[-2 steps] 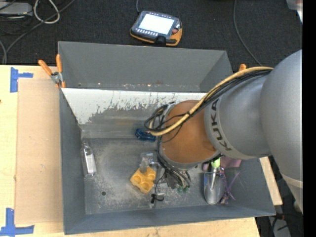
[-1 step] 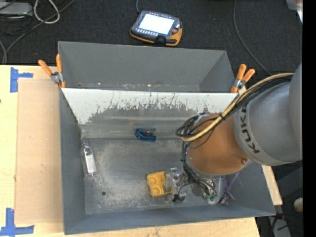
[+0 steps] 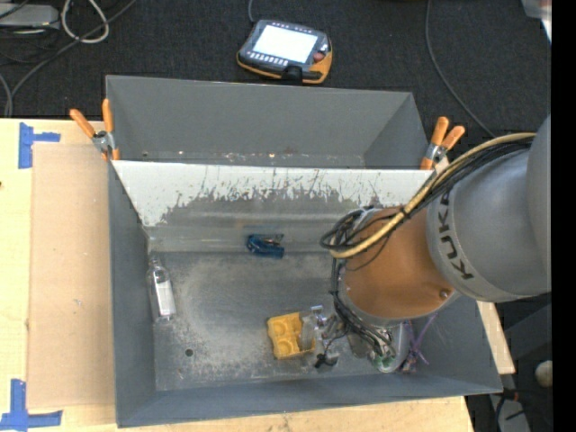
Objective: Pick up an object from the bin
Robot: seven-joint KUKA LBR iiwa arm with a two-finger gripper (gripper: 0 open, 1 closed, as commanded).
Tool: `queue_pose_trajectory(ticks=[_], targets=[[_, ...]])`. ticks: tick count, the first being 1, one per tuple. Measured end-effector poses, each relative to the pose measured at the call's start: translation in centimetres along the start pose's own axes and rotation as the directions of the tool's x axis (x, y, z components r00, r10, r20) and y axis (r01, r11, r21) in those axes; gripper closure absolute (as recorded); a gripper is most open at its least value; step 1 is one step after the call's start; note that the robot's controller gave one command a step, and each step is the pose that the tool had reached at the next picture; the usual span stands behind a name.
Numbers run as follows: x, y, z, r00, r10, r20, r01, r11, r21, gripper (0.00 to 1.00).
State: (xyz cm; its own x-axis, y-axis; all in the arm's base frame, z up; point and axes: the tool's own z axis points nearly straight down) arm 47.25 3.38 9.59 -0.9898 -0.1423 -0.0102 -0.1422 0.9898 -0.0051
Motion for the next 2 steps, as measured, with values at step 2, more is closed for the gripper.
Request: queue_pose_trajectory(ticks=[2], targets=[[0.2,1.4,0.1,0.999,-0.029,-0.017,0.029,1.000,-0.003,1.00]])
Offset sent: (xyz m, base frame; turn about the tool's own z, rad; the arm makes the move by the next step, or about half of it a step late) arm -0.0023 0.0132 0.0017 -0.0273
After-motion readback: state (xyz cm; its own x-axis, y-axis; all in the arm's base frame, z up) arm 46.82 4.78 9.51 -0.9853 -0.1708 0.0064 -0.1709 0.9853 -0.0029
